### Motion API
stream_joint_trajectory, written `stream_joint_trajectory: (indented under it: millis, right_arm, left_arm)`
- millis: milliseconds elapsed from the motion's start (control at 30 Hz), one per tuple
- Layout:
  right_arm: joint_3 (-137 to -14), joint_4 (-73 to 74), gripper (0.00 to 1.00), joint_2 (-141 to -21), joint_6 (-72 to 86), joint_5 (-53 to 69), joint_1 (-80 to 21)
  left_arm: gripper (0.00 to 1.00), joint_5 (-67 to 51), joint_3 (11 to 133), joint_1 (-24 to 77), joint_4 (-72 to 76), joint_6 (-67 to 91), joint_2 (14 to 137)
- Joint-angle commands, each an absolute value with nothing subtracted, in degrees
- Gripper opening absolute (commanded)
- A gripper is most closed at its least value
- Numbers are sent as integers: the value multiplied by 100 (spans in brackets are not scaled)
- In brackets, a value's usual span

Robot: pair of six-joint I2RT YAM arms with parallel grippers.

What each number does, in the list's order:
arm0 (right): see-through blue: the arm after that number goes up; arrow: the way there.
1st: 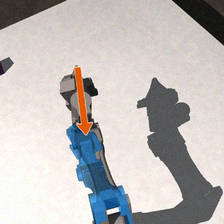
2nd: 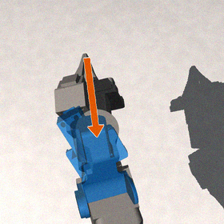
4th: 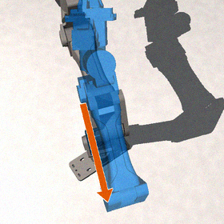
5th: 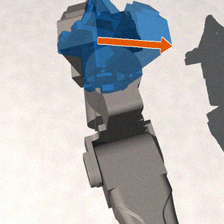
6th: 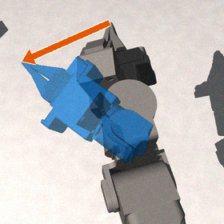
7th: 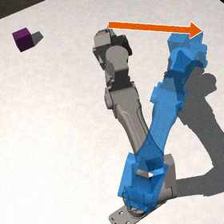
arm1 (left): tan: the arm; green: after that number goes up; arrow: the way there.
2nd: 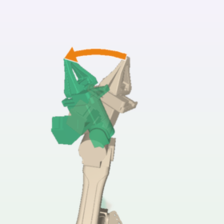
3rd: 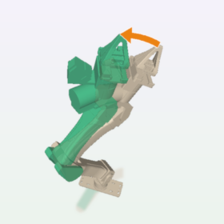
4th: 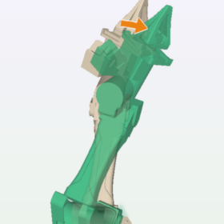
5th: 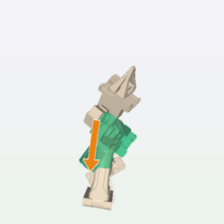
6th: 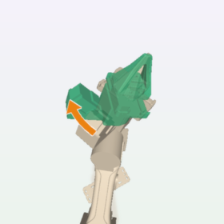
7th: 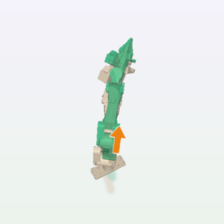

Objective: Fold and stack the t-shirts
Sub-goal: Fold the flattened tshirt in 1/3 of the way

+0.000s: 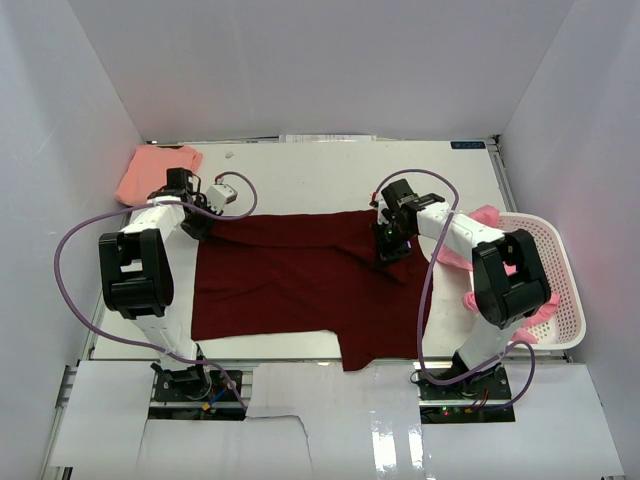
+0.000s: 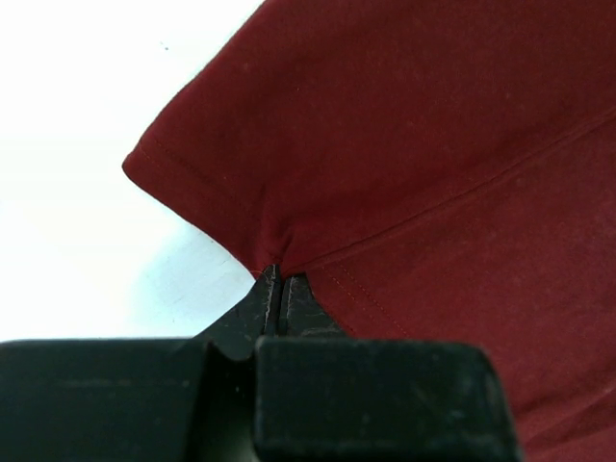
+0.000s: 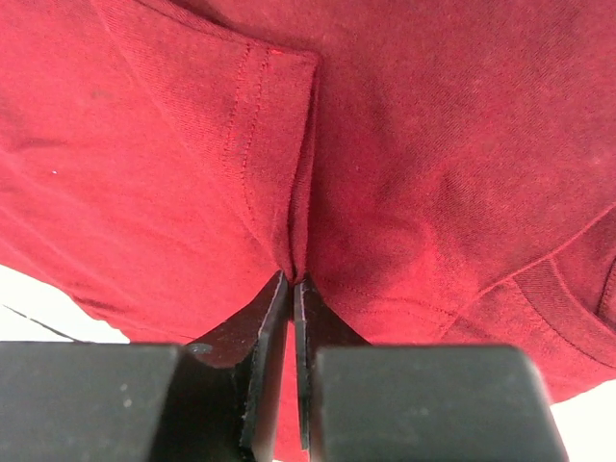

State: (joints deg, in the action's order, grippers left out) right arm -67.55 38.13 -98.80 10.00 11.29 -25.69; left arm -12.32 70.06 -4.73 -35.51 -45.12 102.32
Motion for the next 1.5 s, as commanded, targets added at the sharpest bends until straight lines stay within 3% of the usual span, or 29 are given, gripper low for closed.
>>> stream_joint_trajectory:
  millis: [0, 67, 100, 300, 500, 567, 900, 1067, 1200, 1467]
  right_arm:
    - [-6776, 4025, 13, -9949, 914, 1151, -2610]
    - [-6785, 4034, 18, -9967, 914, 1151, -2610]
    - [-6785, 4052, 28, -9984, 914, 1151, -2610]
    - [-6811, 4069, 61, -10002, 958, 1020, -2610]
    - [-7004, 3982, 62, -9783, 1213, 536, -2593]
    - [-7162, 3938, 62, -9765, 1283, 527, -2593]
    - [-7541, 3798, 59, -9826, 1441, 466, -2356]
    - [-7716, 3490, 46, -10010, 1591, 571, -2127]
    - [-8164, 3454, 42, -10441, 1573, 536, -1960]
    - [-9140, 3244, 42, -11232, 1564, 176, -1758]
  left_arm:
    - [0, -1099, 6944, -448, -3410, -4500, 9835]
    - [10, -1011, 6900, -448, -3340, -4465, 9835]
    - [14, -985, 6891, -440, -3322, -4447, 9844]
    - [21, -809, 6864, -439, -3296, -4368, 9826]
    - [42, -396, 6803, -448, -3182, -4263, 9756]
    - [98, -352, 6811, -448, -3164, -4254, 9765]
    - [98, -201, 6697, -510, -2313, -3579, 9194]
    - [98, -1010, 6995, -598, -1952, -2325, 9254]
    - [98, -203, 7434, -607, -1916, -863, 9377]
    - [98, -1394, 7401, -606, -1705, 97, 9149]
